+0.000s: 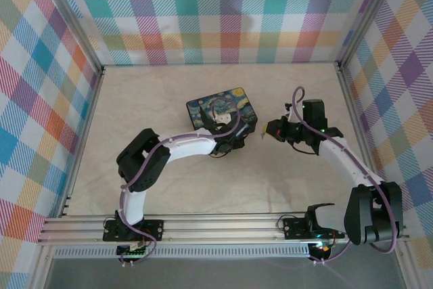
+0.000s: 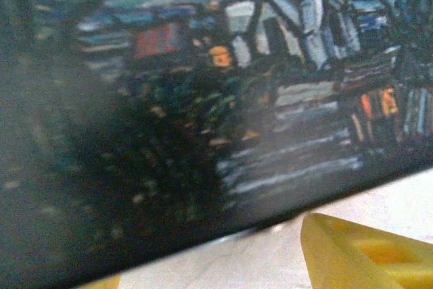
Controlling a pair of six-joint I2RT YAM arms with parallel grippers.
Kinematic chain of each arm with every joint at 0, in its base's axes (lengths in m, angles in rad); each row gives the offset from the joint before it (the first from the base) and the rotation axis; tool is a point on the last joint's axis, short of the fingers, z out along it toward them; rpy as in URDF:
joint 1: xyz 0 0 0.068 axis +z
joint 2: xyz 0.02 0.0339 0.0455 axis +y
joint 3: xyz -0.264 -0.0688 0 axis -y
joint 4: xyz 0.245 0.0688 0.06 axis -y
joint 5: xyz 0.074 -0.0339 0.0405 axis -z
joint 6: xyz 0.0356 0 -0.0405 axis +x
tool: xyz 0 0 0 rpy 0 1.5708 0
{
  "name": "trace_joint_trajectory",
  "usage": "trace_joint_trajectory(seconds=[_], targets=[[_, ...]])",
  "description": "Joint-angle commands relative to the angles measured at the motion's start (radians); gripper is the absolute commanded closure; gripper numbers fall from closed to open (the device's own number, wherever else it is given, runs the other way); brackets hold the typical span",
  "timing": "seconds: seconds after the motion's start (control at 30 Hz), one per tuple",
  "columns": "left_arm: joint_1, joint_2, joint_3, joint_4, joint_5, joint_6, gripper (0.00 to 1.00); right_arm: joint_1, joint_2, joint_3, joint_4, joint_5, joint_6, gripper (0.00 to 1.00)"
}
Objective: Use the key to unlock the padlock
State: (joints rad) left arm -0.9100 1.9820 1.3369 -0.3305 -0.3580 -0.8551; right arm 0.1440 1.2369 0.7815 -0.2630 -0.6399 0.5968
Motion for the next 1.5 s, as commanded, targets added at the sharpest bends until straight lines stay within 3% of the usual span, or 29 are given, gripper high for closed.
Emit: trace_joint_trajectory(seconds=[0.0,0.37,0.7,0.77,0.9,1.13,1.3,1.47], targets=[[-0.019,0.051,0.046,0.008,-0.086,-0.038,0.35,-0.006,-0.016,-0.017,0.014,-0.038,-0.012,0.98],[-0.030,0.137,0.137,-0.073,-0.221,-0.076,0.49,-0.006,-0.011,-0.020,0.012,-0.072,-0.027,0.97],[-0.029,0.135,0.153,-0.128,-0.254,-0.054,0.75,-0.006,-0.032,-0.035,-0.019,-0.083,-0.054,0.96],[-0.027,0.123,0.167,-0.169,-0.236,-0.044,0.76,-0.006,-0.042,-0.050,-0.034,-0.088,-0.062,0.96],[0.002,0.096,0.234,-0.321,-0.093,-0.021,0.81,0.008,-0.064,-0.110,-0.031,-0.113,-0.052,0.96],[0.057,0.002,0.290,-0.517,0.136,0.064,0.85,0.123,-0.108,-0.229,0.051,-0.036,0.016,0.96],[0.120,-0.057,0.311,-0.591,0.335,0.075,0.86,0.246,-0.119,-0.287,0.144,0.029,0.055,0.96],[0.167,-0.084,0.353,-0.646,0.534,0.058,0.88,0.297,-0.149,-0.331,0.284,0.048,0.106,0.96]])
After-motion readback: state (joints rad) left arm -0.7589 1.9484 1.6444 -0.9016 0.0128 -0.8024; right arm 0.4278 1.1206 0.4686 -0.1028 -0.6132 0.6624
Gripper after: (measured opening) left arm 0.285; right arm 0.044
